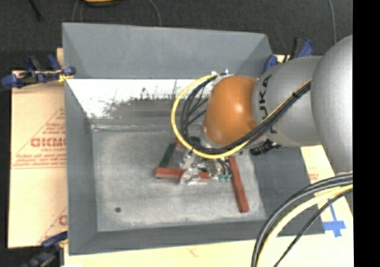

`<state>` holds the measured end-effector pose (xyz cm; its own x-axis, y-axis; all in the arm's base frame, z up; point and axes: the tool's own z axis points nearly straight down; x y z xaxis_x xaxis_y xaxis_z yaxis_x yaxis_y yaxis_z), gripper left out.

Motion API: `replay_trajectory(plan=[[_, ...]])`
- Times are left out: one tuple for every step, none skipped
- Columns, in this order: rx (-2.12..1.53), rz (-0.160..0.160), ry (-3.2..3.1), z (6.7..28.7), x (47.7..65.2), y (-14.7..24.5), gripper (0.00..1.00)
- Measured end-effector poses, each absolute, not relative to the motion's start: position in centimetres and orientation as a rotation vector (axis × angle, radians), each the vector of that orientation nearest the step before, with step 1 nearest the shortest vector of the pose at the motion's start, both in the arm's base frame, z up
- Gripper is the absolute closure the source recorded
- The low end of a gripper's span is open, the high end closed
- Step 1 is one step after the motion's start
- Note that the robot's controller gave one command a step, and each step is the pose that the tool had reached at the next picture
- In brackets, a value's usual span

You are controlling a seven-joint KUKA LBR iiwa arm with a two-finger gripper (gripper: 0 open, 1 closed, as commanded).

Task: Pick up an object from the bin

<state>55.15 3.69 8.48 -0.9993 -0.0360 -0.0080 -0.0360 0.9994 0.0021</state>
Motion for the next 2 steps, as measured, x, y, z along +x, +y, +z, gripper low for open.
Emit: replay_trajectory(plan=[[-0.056,0.003,3.133,8.48,55.15,3.69,1.0],[-0.055,0.003,3.137,8.76,55.0,3.68,1.0]])
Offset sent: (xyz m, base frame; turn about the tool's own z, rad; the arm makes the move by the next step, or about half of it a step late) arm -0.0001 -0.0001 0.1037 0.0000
